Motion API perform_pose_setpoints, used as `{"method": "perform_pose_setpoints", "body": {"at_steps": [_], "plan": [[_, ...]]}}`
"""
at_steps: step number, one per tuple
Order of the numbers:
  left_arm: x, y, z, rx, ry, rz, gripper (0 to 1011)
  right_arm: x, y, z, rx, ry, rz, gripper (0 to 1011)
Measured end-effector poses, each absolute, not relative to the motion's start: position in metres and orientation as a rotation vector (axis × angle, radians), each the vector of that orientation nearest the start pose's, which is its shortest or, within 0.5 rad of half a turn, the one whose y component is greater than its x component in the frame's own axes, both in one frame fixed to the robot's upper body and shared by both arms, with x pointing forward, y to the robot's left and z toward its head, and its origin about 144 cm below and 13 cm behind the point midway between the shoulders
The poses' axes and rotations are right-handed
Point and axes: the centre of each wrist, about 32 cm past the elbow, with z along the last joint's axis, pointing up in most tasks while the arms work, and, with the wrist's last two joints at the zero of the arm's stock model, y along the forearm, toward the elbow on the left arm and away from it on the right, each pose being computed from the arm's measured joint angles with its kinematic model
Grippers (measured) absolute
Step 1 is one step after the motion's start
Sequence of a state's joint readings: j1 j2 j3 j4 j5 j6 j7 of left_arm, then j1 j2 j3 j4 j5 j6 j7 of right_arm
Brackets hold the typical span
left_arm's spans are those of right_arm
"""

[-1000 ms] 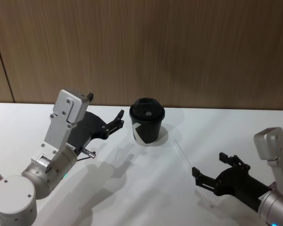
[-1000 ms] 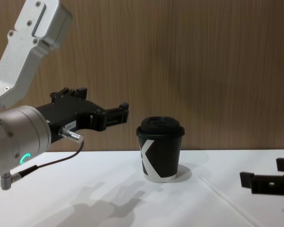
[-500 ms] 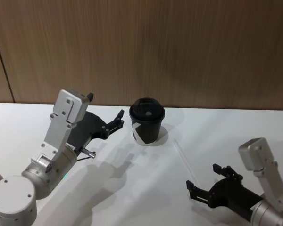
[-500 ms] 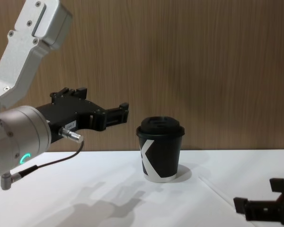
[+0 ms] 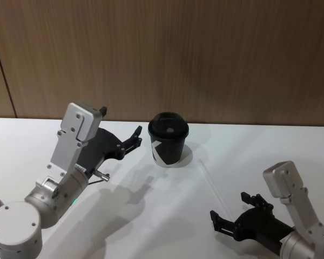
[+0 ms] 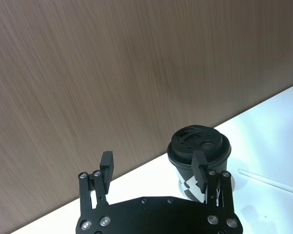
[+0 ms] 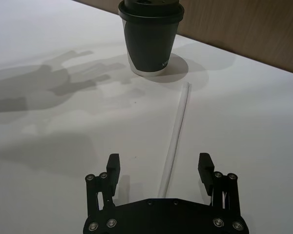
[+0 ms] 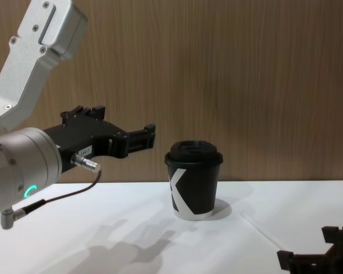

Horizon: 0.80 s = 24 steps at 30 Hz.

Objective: Pick up the straw with one hand, pass it to the other hand, and insert it into the cup.

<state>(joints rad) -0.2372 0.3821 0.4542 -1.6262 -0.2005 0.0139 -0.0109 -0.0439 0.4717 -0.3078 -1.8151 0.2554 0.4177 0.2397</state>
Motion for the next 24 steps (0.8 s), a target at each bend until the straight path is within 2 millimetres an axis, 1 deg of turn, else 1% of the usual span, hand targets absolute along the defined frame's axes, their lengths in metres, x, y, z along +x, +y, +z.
{"method": "perform_pose_setpoints", "body": {"at_steps": [12, 24], "plan": [[0.492, 0.1984, 1.2044, 0.061, -0.268, 1.124, 1003, 0.43, -0.2361, 1.1867, -0.428, 0.156, -1.0, 1001], [0.492, 0.1984, 1.2044, 0.061, -0.268, 1.124, 1003, 0.4302, -0.2353, 1.1871, -0.452, 0.165, -1.002, 1001]]}}
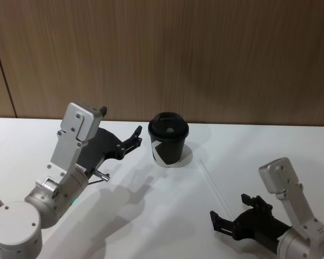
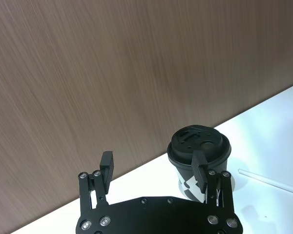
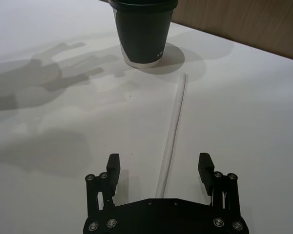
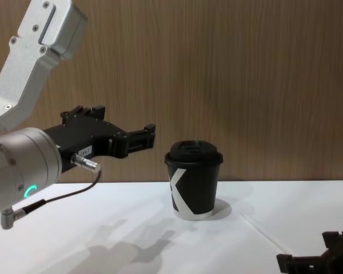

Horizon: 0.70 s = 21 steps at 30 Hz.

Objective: Pick up the straw with one hand, pass it to the other hand, and insert it into the cup.

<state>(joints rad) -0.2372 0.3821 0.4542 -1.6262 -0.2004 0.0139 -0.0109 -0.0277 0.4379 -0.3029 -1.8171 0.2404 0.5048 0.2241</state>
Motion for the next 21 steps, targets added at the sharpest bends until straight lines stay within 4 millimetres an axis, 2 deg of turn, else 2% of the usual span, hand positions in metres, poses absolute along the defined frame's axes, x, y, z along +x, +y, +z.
{"method": "perform_pose_setpoints", "body": {"at_steps": [21], "plan": [[0.492, 0.1984, 1.2044, 0.061, -0.268, 1.124, 1003, 0.4306, -0.2364, 1.1859, -0.477, 0.182, -0.986, 1001]]}}
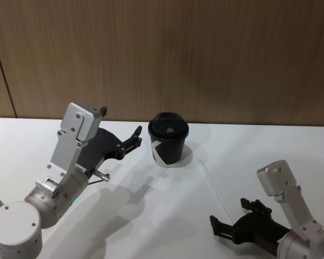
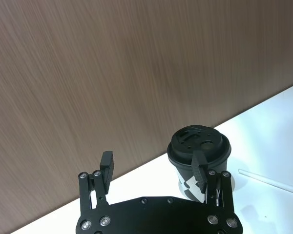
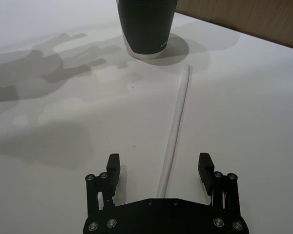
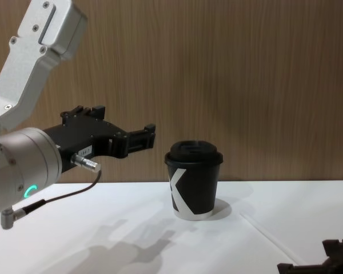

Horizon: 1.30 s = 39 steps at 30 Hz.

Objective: Pick up the straw with one hand, pass it to the other hand, and insert it into the cup.

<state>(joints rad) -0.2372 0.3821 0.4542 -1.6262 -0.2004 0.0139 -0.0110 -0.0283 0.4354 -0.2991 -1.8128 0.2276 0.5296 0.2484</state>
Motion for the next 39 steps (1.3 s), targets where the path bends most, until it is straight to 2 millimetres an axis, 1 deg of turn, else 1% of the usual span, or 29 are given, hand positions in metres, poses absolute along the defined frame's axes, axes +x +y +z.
{"method": "perform_pose_setpoints", "body": {"at_steps": [39], "plan": [[0.492, 0.1984, 1.2044, 0.061, -0.268, 1.124, 1003, 0.4329, -0.2378, 1.1901, -0.499, 0.223, -0.971, 1001]]}}
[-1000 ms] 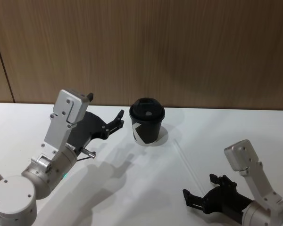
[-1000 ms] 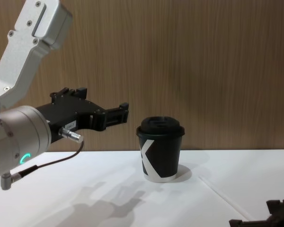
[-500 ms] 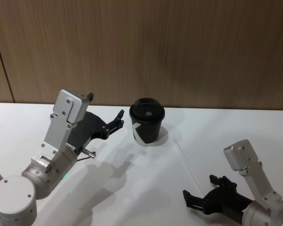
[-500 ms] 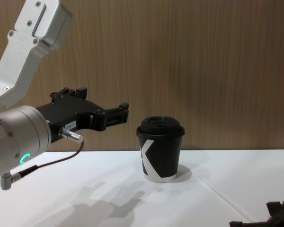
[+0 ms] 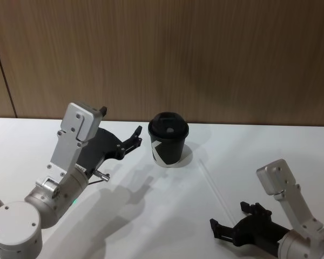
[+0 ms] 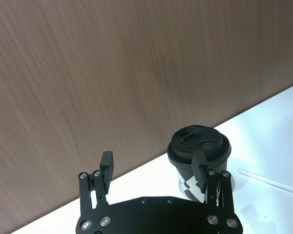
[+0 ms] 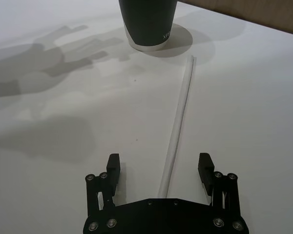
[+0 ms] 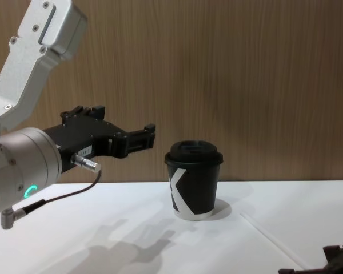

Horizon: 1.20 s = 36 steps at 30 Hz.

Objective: Pick up the straw with one hand, pass it to the other hand, and insert it into the cup.

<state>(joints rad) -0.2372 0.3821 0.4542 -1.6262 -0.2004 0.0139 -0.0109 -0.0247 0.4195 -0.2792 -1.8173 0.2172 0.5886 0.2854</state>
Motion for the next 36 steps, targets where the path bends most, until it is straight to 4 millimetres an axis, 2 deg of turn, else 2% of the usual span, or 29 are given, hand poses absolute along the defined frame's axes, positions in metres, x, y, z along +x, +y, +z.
{"method": "perform_pose_setpoints", "body": {"at_steps": [15, 23, 36], "plan": [[0.492, 0.1984, 1.2044, 0.061, -0.268, 1.124, 1003, 0.4337, -0.2386, 1.1908, -0.508, 0.242, -0.969, 993], [0.492, 0.1984, 1.2044, 0.061, -0.268, 1.124, 1003, 0.4338, -0.2392, 1.1907, -0.511, 0.246, -0.968, 820], [0.492, 0.1984, 1.2044, 0.061, -0.268, 1.124, 1003, 0.4339, -0.2393, 1.1908, -0.512, 0.249, -0.968, 406]]}}
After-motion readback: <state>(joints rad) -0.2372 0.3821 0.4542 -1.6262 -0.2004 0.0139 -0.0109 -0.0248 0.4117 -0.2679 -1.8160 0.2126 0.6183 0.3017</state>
